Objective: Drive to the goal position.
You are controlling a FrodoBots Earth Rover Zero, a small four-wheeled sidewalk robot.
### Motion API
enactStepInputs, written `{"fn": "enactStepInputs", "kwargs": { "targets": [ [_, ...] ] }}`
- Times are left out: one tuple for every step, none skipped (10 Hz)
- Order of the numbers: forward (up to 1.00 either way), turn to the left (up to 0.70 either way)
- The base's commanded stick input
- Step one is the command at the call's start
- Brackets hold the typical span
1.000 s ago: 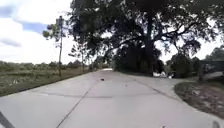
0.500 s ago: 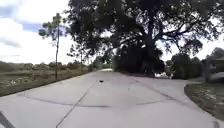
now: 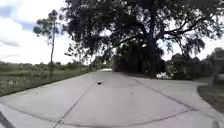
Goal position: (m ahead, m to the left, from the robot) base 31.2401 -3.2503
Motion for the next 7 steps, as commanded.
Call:
{"fn": "enactStepInputs", "kwargs": {
  "targets": [
    [1.0, -0.04],
    [1.0, 0.0],
    [1.0, 0.0],
    [1.0, 0.0],
    [1.0, 0.0],
    [1.0, 0.0],
    [1.0, 0.0]
  ]
}}
